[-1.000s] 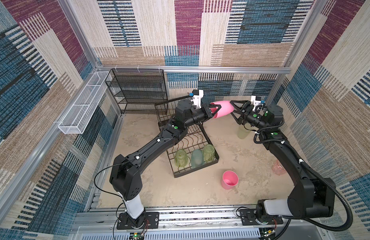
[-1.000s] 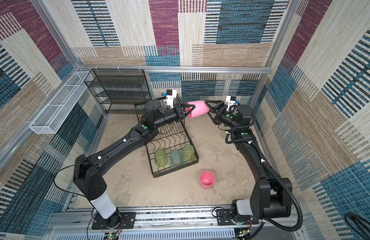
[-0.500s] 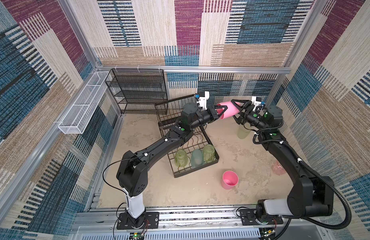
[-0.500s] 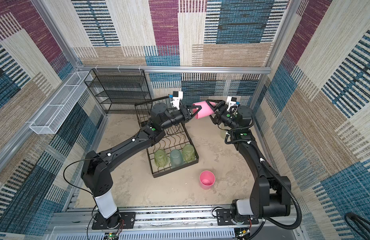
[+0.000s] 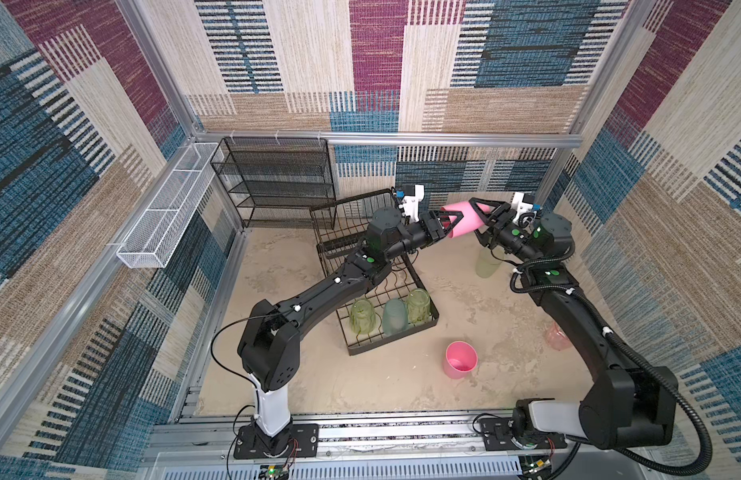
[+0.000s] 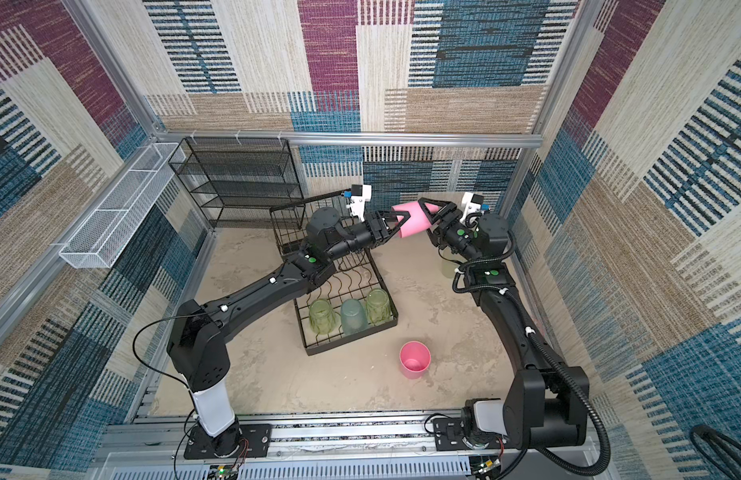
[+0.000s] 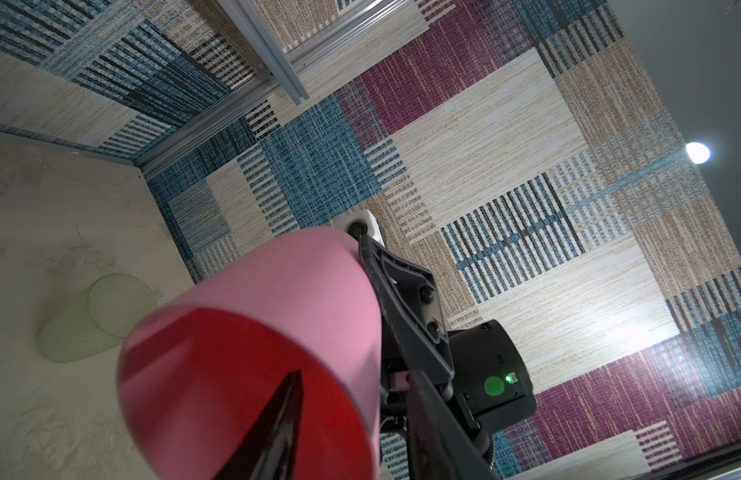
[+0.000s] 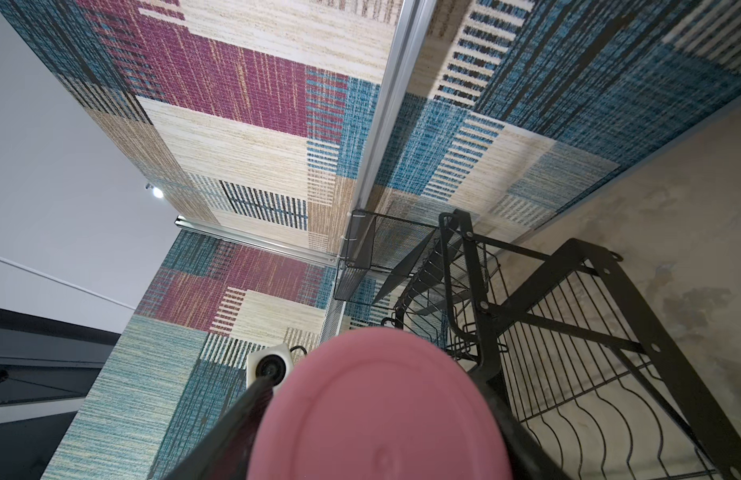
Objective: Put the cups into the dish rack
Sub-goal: 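Close the right gripper on the pink cup while left gripper releases and withdraws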
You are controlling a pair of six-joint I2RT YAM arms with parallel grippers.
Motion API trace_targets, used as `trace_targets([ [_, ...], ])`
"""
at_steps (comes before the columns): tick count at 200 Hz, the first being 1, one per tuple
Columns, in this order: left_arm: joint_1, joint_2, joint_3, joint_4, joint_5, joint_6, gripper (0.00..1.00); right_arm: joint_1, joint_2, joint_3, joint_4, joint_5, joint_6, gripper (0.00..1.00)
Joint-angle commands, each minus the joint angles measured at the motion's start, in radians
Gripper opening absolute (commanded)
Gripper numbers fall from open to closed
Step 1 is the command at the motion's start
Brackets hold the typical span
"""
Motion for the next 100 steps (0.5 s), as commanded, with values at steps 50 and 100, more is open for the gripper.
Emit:
trace_targets([
  [50,0.005,-0.133,-0.083,-0.188,-0.006,0.175,0.80,0.001,-0.098,0.060,-0.216,0.212,-0.376,0.61],
  [100,0.036,-0.316,-0.155,-0.484,-0.050,0.384,0.92,0.017,-0.169,0.009,-0.251,0.354,-0.637,0.60],
])
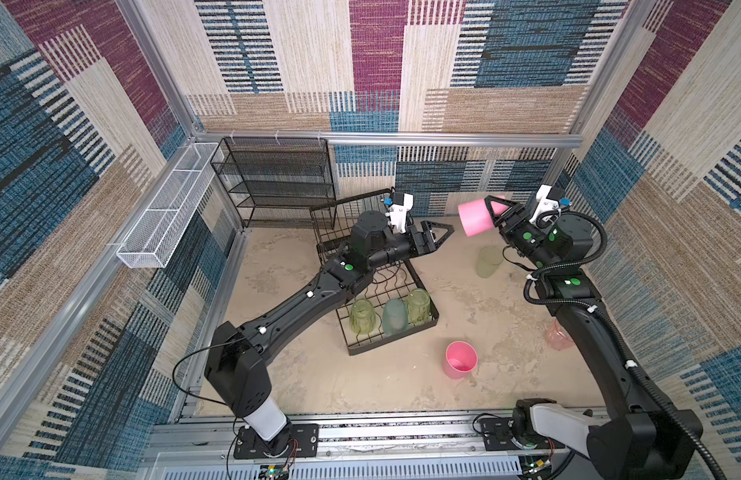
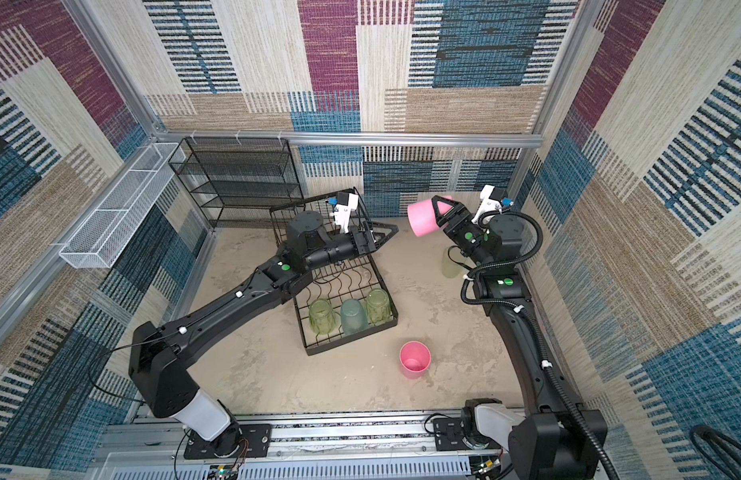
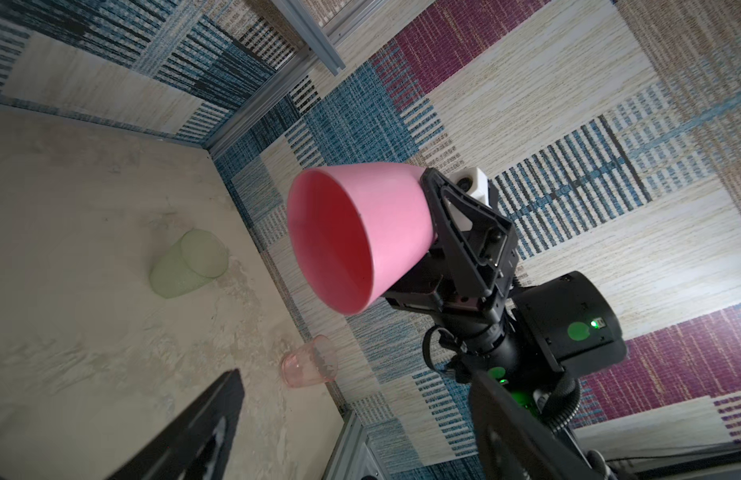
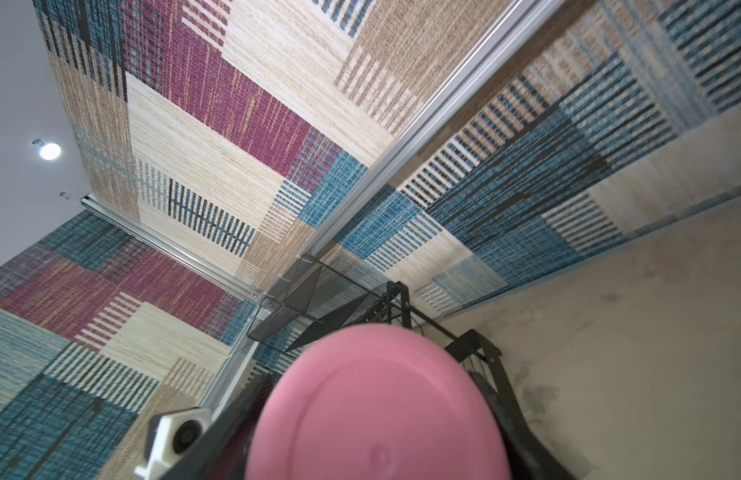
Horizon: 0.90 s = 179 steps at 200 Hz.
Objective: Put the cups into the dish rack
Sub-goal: 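Close the right gripper on the pink cup while left gripper releases and withdraws, then carry the pink cup with the right gripper down into the lower rack tier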
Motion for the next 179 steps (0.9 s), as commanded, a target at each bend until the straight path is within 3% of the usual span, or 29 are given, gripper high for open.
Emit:
trace_targets([
  [1,0.016,-0.071,-0.011,-0.192,-0.028,0.171,0.92,0.014,-0.013,-0.022,-0.027,0.099,-0.184,0.61],
  [36,0.047,-0.194,0.021,-0.505,-0.126,0.360,0.94,0.137,-0.016,-0.064,-0.002,0.258,-0.333,0.60],
  [70,0.176,-0.314,-0.026,-0.680,-0.172,0.432,0.94,0.252,0.005,-0.145,0.088,0.351,-0.408,0.61],
  [93,0.312,-0.396,-0.105,-0.713,-0.128,0.435,0.94,0.309,0.025,-0.198,0.142,0.382,-0.432,0.61],
  [116,0.395,-0.469,-0.158,-0.746,-0.164,0.476,0.93,0.365,0.064,-0.220,0.186,0.411,-0.459,0.62],
  [179,0.450,-0.534,-0.219,-0.791,-0.230,0.653,0.94,0.499,0.200,-0.211,0.254,0.514,-0.540,0.63],
])
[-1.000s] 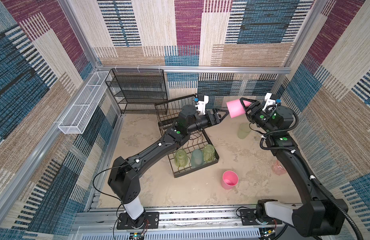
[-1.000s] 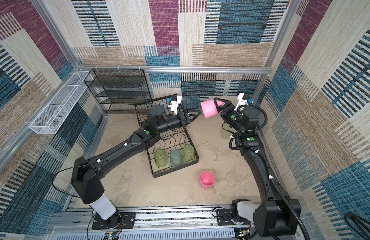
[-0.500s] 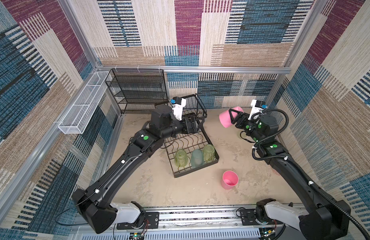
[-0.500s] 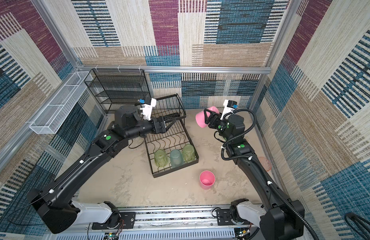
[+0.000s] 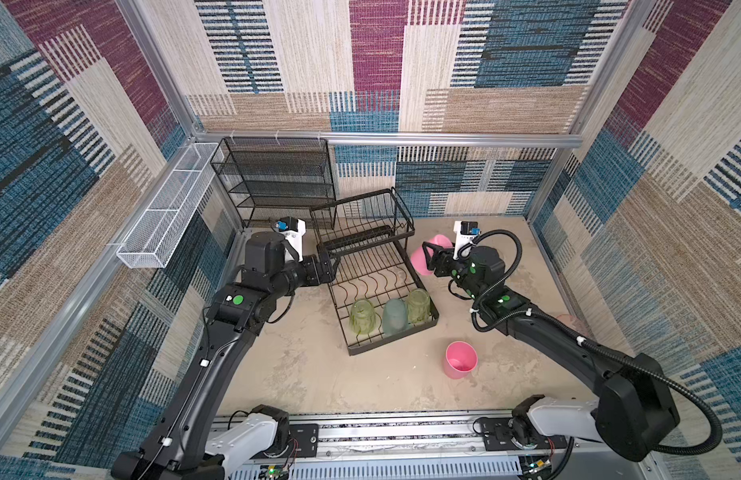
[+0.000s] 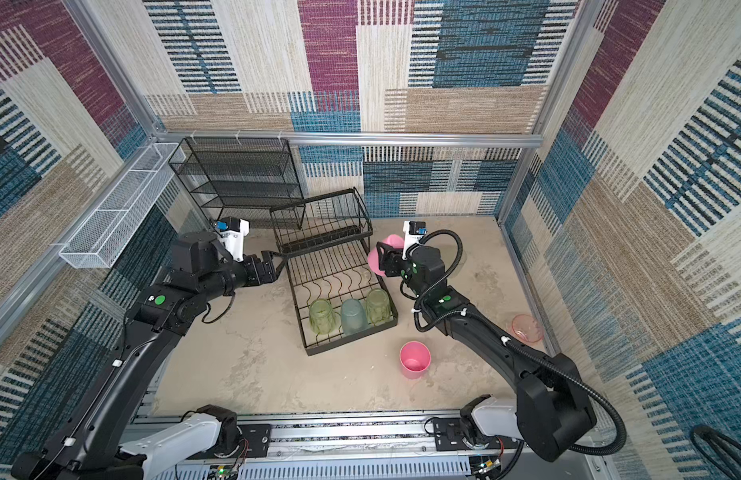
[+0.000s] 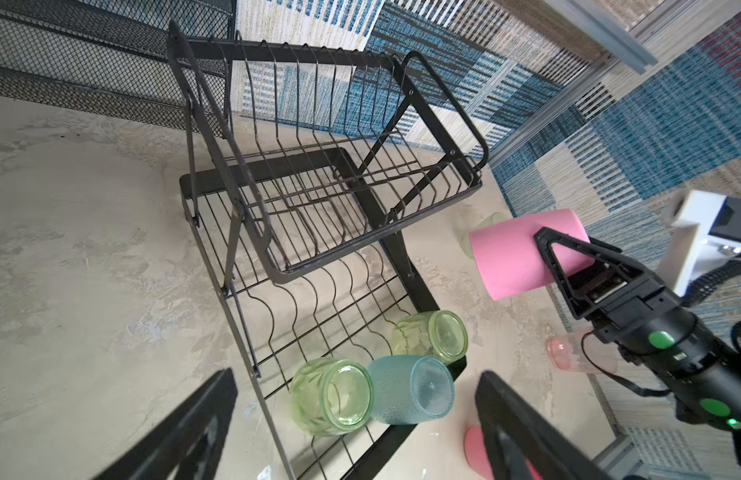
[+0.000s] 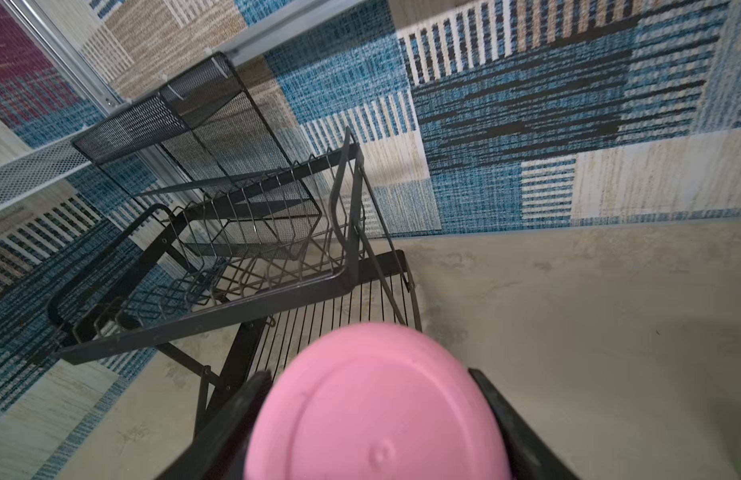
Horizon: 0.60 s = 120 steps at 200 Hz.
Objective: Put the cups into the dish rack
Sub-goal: 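Carry the pink cup with the right gripper down into the lower rack tier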
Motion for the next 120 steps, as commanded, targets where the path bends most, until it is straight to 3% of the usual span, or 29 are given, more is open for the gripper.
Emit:
trace_targets([
  [1,0.008,-0.025,-0.026,-0.016,-0.035,0.128,0.94,0.032,0.035,0.010,0.081,0.060,-0.049,0.63],
  [47,0.068,-0.114,-0.130,0.081,0.048,0.194,0.96,0.079,0.133,0.046,0.088,0.106,-0.093,0.63],
  [87,0.115,-0.151,-0.201,0.162,0.154,0.152,0.95,0.111,0.205,0.051,0.110,0.149,-0.104,0.63],
  [120,0.123,-0.187,-0.229,0.194,0.148,0.132,0.95,0.127,0.253,0.057,0.138,0.174,-0.103,0.64],
])
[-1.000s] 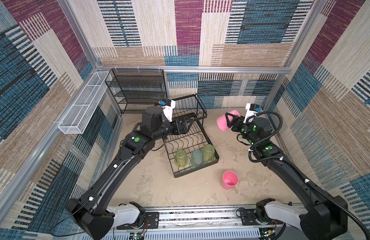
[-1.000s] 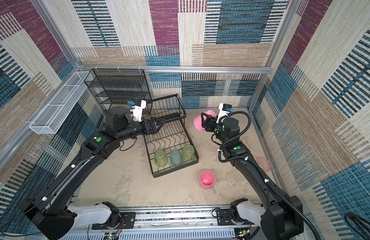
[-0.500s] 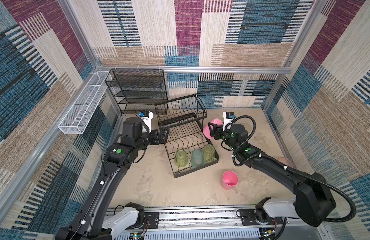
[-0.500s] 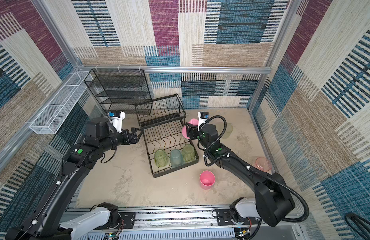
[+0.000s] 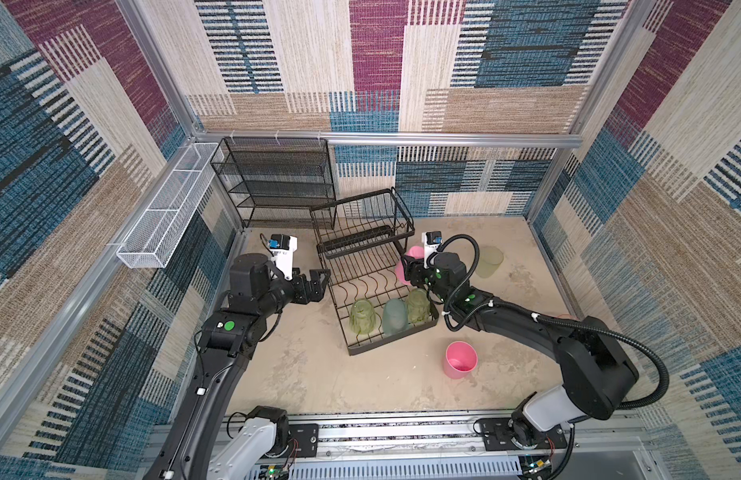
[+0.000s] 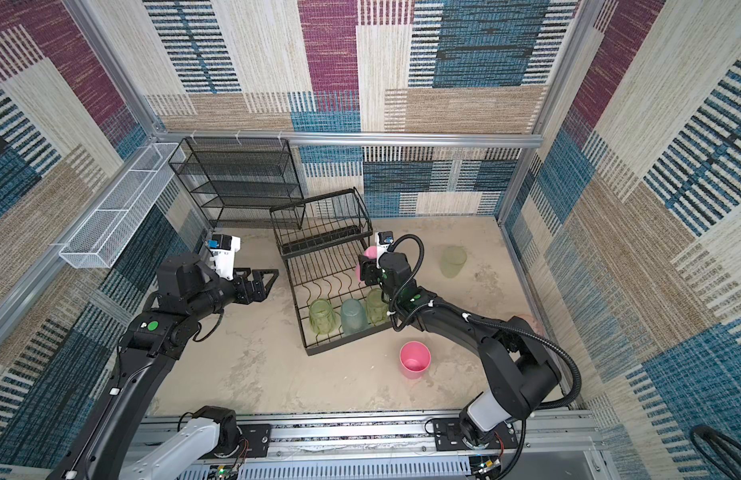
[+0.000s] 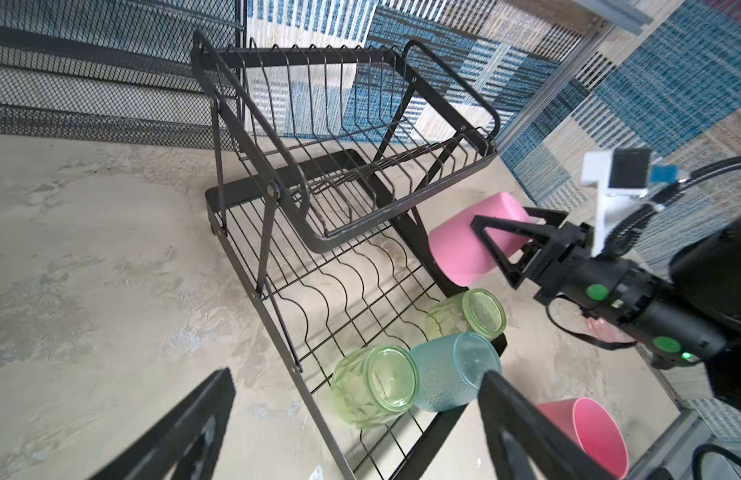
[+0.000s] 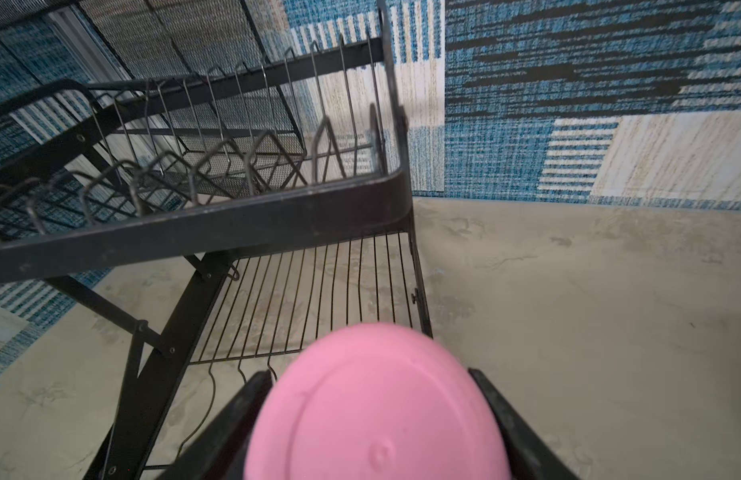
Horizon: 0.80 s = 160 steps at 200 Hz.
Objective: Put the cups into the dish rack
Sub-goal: 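Carry the pink cup with the right gripper down into the lower rack tier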
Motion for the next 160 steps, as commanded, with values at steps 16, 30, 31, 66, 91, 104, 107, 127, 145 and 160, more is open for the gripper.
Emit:
trace_targets([
  [16,0.006,-0.027,-0.024,0.075,0.026,-0.016,0.94,0.009,0.053,0.025,0.075,0.043,0.003,0.64],
  [30,0.007,-0.030,-0.023,0.072,0.011,-0.016,0.94,0.012,0.073,0.032,0.078,0.046,0.010,0.64],
  [31,0.007,-0.030,-0.023,0.072,0.011,-0.016,0.94,0.012,0.075,0.033,0.078,0.047,0.011,0.64],
  [66,0.008,-0.033,-0.036,0.086,0.003,-0.033,0.93,0.016,0.126,0.061,0.085,0.046,0.002,0.64],
  [91,0.008,-0.033,-0.039,0.090,-0.001,-0.042,0.93,0.017,0.153,0.076,0.084,0.060,-0.009,0.64],
  [104,0.008,-0.034,-0.042,0.095,0.004,-0.048,0.93,0.019,0.165,0.079,0.088,0.061,-0.009,0.64],
  [107,0.008,-0.034,-0.043,0.097,0.006,-0.048,0.93,0.019,0.169,0.079,0.088,0.061,-0.009,0.64],
  [127,0.008,-0.034,-0.045,0.098,0.006,-0.051,0.93,0.020,0.191,0.089,0.089,0.070,-0.004,0.64],
  [145,0.009,-0.033,-0.047,0.103,0.008,-0.056,0.93,0.023,0.209,0.094,0.089,0.078,-0.004,0.64],
  [160,0.010,-0.032,-0.048,0.105,0.012,-0.059,0.93,0.028,0.223,0.096,0.091,0.093,-0.005,0.64],
])
